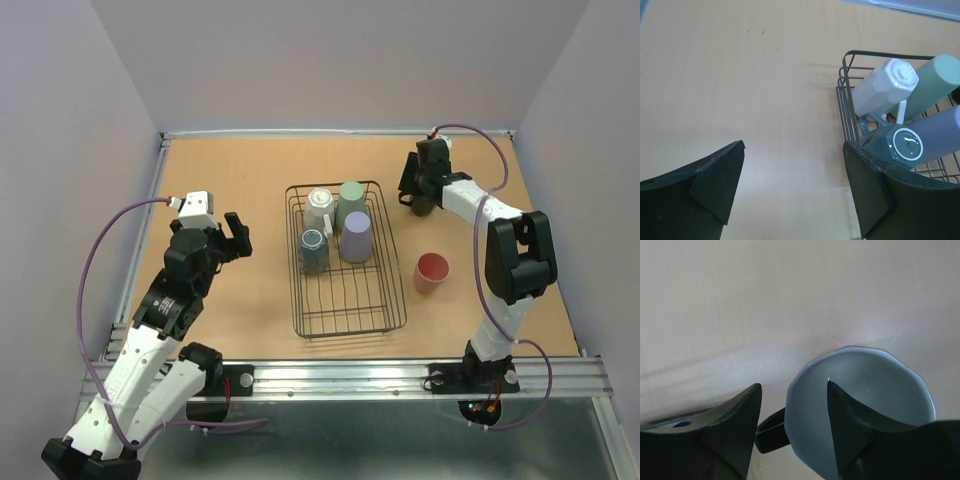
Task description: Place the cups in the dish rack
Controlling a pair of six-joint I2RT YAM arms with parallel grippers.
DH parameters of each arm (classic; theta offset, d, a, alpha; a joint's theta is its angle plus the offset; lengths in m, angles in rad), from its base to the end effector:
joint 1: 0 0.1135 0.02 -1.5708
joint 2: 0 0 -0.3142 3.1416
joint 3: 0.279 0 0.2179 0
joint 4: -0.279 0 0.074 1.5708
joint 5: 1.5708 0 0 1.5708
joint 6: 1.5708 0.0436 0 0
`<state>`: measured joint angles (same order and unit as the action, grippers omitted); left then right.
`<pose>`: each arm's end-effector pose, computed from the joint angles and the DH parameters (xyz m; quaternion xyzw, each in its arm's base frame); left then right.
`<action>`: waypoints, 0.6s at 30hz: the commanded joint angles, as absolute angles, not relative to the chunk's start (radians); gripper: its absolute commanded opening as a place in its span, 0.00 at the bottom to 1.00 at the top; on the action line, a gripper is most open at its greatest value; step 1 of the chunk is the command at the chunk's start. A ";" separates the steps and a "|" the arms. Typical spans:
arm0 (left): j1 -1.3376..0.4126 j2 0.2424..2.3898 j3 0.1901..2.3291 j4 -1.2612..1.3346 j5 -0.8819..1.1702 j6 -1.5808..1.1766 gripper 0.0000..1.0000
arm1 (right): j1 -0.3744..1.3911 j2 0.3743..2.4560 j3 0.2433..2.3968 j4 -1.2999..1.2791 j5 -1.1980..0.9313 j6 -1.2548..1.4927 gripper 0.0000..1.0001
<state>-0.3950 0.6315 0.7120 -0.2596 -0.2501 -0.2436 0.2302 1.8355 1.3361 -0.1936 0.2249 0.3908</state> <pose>0.0824 -0.0227 0.3549 -0.0221 0.7654 -0.1088 0.6339 0.3960 0.0828 0.2947 0.1197 0.8928 0.0323 0.4331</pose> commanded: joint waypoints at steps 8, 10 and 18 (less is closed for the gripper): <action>-0.388 0.607 0.703 -0.212 -0.238 -0.226 0.91 | 0.232 1.873 1.424 -0.193 0.279 0.396 0.20; -0.388 0.607 0.703 -0.212 -0.238 -0.227 0.91 | 0.230 1.868 1.414 -0.193 0.281 0.396 0.02; -0.388 0.611 0.703 -0.212 -0.235 -0.225 0.91 | 0.230 1.731 1.364 -0.192 0.302 0.402 0.00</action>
